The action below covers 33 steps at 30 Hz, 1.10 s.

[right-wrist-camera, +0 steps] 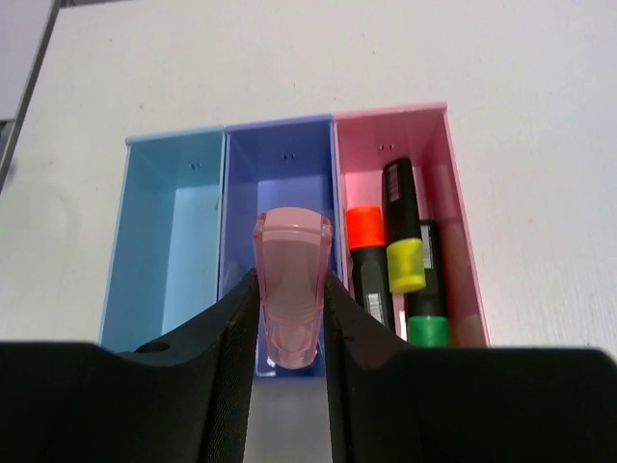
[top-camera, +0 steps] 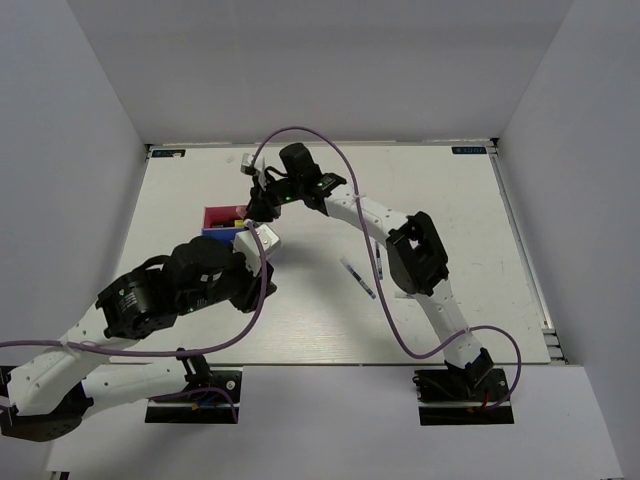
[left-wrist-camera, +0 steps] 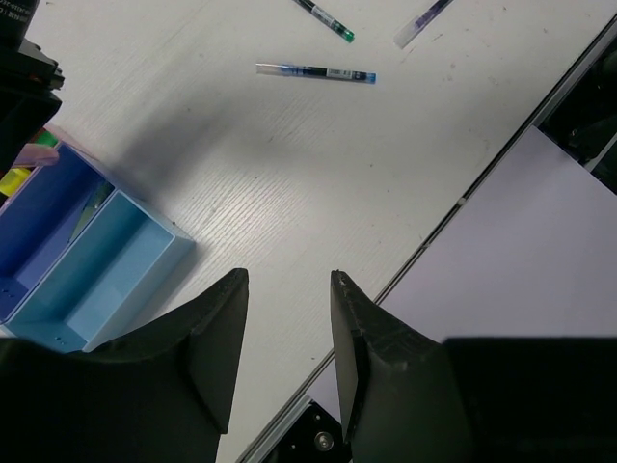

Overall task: Sort the stationery into containers
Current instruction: Place the stationery in the storage box.

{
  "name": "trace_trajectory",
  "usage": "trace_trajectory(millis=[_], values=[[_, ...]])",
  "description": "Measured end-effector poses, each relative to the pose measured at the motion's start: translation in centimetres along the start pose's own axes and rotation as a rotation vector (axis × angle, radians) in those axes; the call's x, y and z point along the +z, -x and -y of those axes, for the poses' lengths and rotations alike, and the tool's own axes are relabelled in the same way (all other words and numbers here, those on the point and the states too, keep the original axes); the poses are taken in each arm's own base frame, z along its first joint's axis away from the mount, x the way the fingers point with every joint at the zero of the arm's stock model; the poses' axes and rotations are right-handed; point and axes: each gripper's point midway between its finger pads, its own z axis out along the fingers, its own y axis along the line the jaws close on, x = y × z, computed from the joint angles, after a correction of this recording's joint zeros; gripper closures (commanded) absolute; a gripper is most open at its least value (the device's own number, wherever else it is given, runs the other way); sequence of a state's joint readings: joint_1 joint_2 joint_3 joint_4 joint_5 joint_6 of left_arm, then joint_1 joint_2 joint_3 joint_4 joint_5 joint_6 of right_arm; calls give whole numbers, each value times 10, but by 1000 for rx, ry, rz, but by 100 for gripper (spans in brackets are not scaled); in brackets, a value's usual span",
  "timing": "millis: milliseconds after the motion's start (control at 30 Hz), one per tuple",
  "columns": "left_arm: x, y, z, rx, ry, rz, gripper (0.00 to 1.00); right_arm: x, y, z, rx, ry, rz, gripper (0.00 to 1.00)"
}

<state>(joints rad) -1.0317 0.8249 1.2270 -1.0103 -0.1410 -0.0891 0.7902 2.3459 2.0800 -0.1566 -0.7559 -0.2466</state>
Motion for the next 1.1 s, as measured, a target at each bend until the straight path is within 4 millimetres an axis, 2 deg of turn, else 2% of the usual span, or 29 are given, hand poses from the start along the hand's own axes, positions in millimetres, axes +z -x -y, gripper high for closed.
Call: trace_trajectory(millis=[300,400,433,467,567,667,700,767,833,867,900,967,1000,1033,1100], values=[[-3,0,0,-2,-1,11,49,17,-1,-3,33,33,50,100],[-4,0,-1,-4,0,12,47,19,-2,-5,35,39,49,83],[-4,0,-1,-4,0,12,47,19,-2,-6,36,40,47,70],[-3,0,-1,-6,0,11,47,20,-4,-7,38,43,44,64],[-1,-2,-1,-5,4,-1,47,21,-13,-9,47,52,27,53],[3,-4,-1,-5,8,-15,47,22,-28,-13,70,59,-3,48],[4,-4,-1,-6,10,-20,47,22,-35,-14,81,60,-15,42],[6,-5,-1,-9,12,-28,47,21,-42,-15,98,59,-35,42],[8,-6,-1,-12,16,-35,50,18,-45,-16,110,58,-48,46],[8,-7,-1,-14,18,-40,54,15,-42,-16,112,52,-50,54],[9,-7,-1,-18,20,-45,54,14,-39,-15,108,47,-48,59],[10,-8,-1,-20,23,-63,63,4,-28,-14,110,19,-45,72],[11,-7,0,-23,23,-69,66,-4,-20,-12,110,2,-40,97],[13,-5,0,-24,24,-77,74,-13,-8,-10,106,-24,-29,100],[20,-4,2,-27,24,-95,81,-42,15,1,129,-122,-26,100]])
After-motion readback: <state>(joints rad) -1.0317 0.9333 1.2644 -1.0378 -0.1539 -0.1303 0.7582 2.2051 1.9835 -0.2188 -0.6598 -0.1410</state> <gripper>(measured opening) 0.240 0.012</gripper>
